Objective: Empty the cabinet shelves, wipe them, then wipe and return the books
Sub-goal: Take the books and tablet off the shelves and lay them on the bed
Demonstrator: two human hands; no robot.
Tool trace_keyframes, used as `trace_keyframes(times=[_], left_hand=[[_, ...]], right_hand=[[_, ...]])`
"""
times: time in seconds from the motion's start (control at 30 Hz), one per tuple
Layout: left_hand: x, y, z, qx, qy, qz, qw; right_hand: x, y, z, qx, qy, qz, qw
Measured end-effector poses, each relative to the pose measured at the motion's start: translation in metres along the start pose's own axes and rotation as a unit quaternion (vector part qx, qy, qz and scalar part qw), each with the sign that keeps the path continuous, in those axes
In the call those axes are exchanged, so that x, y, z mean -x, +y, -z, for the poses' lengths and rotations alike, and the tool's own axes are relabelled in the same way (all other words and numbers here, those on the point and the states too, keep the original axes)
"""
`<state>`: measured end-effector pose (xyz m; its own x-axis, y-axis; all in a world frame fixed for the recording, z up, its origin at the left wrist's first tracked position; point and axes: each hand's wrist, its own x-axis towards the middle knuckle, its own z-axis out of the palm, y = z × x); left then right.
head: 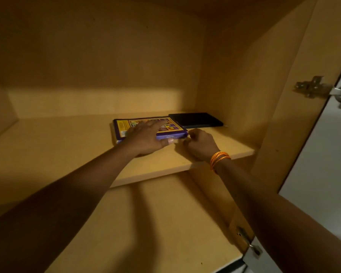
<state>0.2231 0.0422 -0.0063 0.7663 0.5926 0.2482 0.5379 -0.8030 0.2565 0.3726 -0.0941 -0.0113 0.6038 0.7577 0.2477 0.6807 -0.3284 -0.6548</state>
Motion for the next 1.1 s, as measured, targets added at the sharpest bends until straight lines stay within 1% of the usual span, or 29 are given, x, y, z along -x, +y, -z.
trace_keyframes(times=[0.07,0.13,0.27,0.47,0.6,0.67,0.77,0.83,0.93,1.0,1.03,1.07,1.1], left_hand=[[-0.008,-0.009,-0.002,-0.043,-0.029,0.033,0.998],[-0.015,-0.017,-0.005,-0.058,-0.055,0.052,0.995],[-0.021,-0.018,-0.008,-0.064,-0.071,0.057,0.994],[-0.019,-0.017,-0.007,-0.086,-0.077,0.053,0.992],[-0.018,-0.017,-0.006,-0.082,-0.075,0.057,0.992],[-0.017,-0.018,-0.003,-0.055,-0.05,0.05,0.996],[-0.01,-0.022,0.003,-0.002,0.011,0.025,1.0],[-0.004,-0.024,0.005,-0.003,0.063,0.01,0.998],[0.008,-0.025,0.011,0.006,0.141,-0.001,0.99],[0.015,-0.026,0.016,0.031,0.176,0.001,0.984],[0.019,-0.028,0.018,0.044,0.196,-0.005,0.98],[0.023,-0.029,0.019,0.062,0.212,-0.01,0.975],[0.027,-0.031,0.02,0.086,0.229,-0.011,0.97]], right_hand=[[-0.017,0.002,-0.006,0.02,-0.019,-0.004,1.0],[-0.033,0.005,-0.011,0.02,-0.04,-0.017,0.999],[-0.05,0.008,-0.016,0.028,-0.068,-0.02,0.997],[-0.061,0.006,-0.021,0.059,-0.041,-0.03,0.997],[-0.06,0.0,-0.019,0.034,-0.025,-0.025,0.999],[-0.057,-0.006,-0.018,-0.004,-0.003,-0.018,1.0],[-0.054,-0.016,-0.017,-0.07,0.042,-0.005,0.997],[-0.052,-0.025,-0.015,-0.114,0.077,0.002,0.991],[-0.048,-0.04,-0.015,-0.167,0.139,0.038,0.975],[-0.045,-0.049,-0.018,-0.281,0.164,0.034,0.945],[-0.043,-0.054,-0.018,-0.357,0.165,0.022,0.919],[-0.043,-0.056,-0.02,-0.427,0.153,0.01,0.891],[-0.043,-0.058,-0.02,-0.473,0.132,0.0,0.871]])
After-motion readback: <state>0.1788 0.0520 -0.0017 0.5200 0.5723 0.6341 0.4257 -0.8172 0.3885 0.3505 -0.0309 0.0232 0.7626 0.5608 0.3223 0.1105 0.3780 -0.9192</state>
